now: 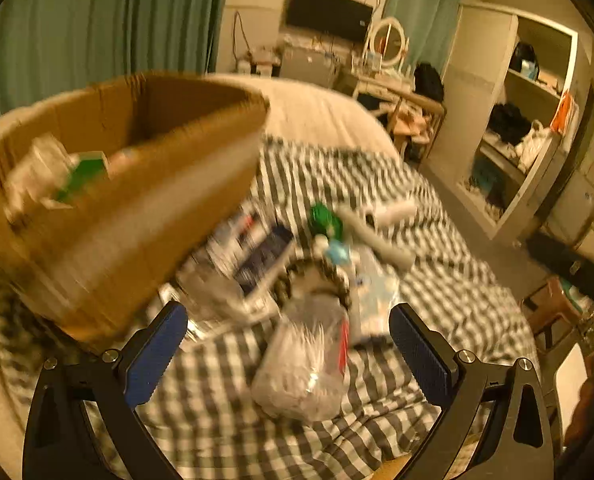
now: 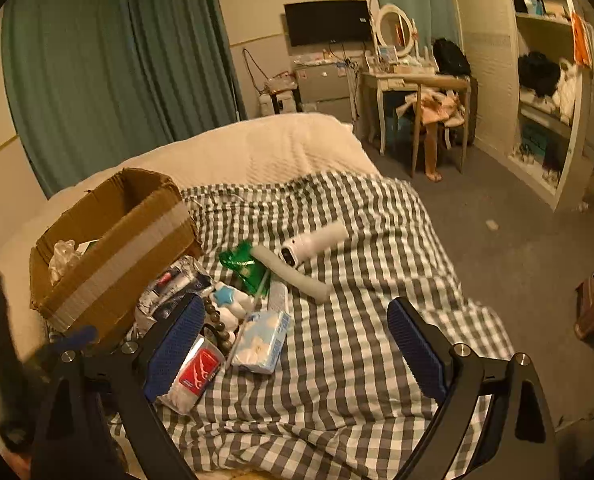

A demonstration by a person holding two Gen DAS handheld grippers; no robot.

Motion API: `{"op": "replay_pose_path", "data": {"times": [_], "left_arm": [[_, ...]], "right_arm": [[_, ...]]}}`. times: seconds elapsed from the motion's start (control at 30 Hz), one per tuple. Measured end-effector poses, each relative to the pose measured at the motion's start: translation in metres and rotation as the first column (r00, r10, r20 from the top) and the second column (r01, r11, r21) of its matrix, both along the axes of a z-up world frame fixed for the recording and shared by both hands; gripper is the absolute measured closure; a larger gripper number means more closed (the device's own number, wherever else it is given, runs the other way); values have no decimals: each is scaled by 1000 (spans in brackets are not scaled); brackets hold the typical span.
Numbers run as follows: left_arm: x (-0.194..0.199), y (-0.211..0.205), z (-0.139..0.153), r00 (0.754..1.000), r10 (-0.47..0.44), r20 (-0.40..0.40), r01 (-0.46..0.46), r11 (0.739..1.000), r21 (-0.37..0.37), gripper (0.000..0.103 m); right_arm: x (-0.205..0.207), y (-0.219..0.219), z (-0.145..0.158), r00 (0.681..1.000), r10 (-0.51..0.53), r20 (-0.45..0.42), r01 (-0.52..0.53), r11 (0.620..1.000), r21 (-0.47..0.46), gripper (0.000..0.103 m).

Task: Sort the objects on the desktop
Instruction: 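Grasp the clear cotton-swab jar with the left tool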

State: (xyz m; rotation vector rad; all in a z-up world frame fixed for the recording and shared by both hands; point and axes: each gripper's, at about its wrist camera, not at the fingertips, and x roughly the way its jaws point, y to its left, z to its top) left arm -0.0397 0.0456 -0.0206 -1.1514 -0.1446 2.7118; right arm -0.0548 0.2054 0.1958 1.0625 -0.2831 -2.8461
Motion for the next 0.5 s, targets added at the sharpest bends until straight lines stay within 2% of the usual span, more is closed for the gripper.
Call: {"op": "replay_pose_path", "data": {"times": [0.1,0.23,0.4,0.5], "left_arm": [[-6,13,-20,999,-40,10,41,999,-26,0],[-21,16,-40,996,-28,82,29,1000,-8,0],[-30,21,-61,989,4,147,7,997,-75,0],[-31,22,-66,984,-2,176,15,997,-72,0]], "right_arm": [[-3,4,-12,1000,7,25,-7,1000,-15,10],[-5,5,-23,999,17,31,-17,1000,-2,10],[-9,12,-33,999,12,52,-10,999,-38,10],[-10,14,-39,997,7,74,-4,999,-43,10]]}}
